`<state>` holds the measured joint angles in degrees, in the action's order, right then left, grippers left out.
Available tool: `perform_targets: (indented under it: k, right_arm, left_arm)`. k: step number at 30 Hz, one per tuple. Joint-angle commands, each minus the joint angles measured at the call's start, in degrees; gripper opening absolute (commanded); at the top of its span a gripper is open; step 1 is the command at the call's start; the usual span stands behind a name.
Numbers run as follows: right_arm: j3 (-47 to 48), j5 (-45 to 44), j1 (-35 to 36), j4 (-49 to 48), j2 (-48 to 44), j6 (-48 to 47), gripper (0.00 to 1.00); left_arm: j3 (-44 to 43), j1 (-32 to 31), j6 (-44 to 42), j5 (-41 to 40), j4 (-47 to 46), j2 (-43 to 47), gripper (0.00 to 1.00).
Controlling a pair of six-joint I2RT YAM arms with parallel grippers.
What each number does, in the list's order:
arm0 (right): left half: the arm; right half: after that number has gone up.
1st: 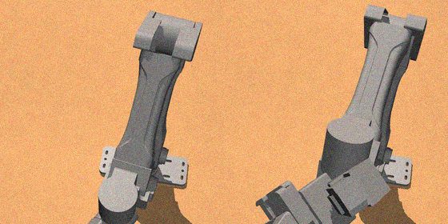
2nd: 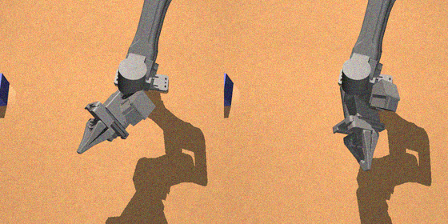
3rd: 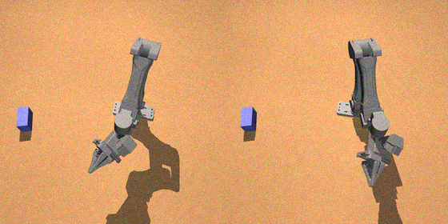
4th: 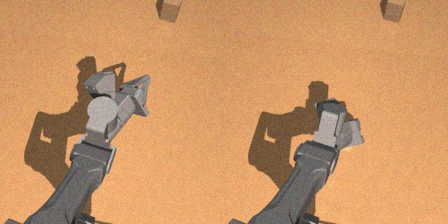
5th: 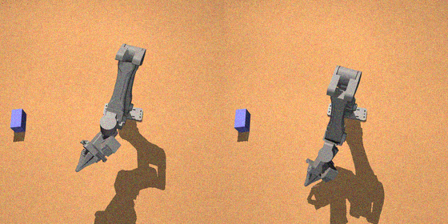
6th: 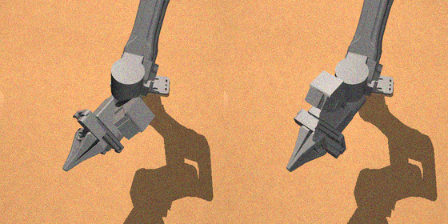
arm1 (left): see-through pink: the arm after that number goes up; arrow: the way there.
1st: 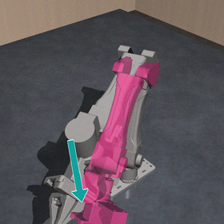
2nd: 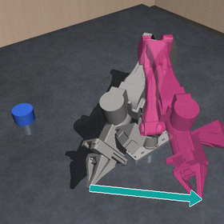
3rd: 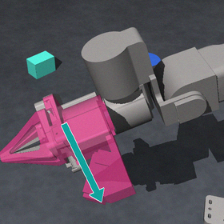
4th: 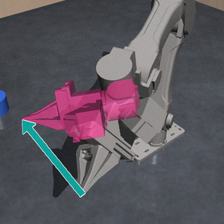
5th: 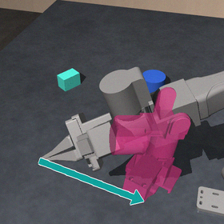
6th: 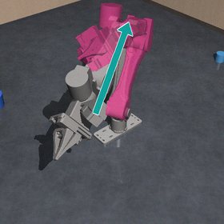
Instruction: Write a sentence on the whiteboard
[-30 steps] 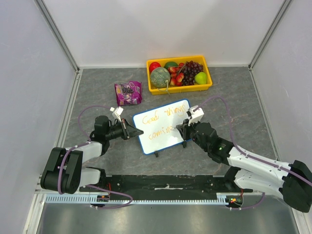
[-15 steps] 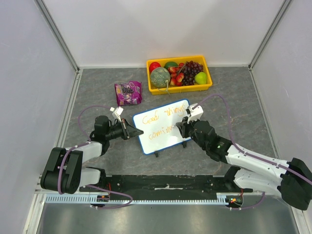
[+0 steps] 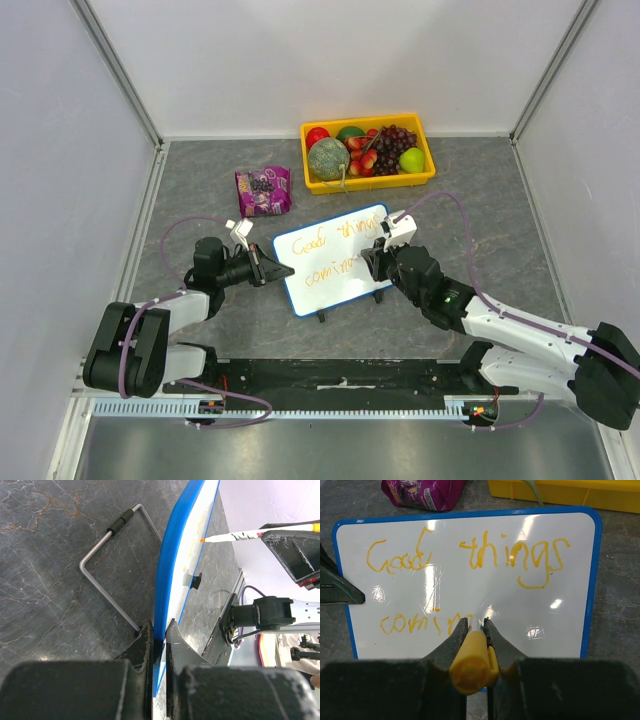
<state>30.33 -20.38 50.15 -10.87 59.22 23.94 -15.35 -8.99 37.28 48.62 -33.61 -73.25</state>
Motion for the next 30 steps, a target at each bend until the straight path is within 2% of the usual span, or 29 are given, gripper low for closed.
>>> perform_targets:
  k: [1, 23, 30]
  right_arm:
    - [-0.27, 0.16, -0.14, 3.75, 0.28, -0.74, 0.0]
    - [-4.57, 4.73, -0.14, 9.11, -4.64, 1.63, 0.0]
    - [-5.28, 7.37, -0.05, 6.93, -4.73, 2.77, 0.0]
  left_arm:
    - [0.94, 0.73, -2.12, -9.07, 5.22, -1.28, 0.02]
    - [1.12, 0.82, -2.12, -9.07, 5.3, -0.93, 0.02]
    - [1.03, 0.82, -2.03, -9.16, 5.22, -0.93, 0.02]
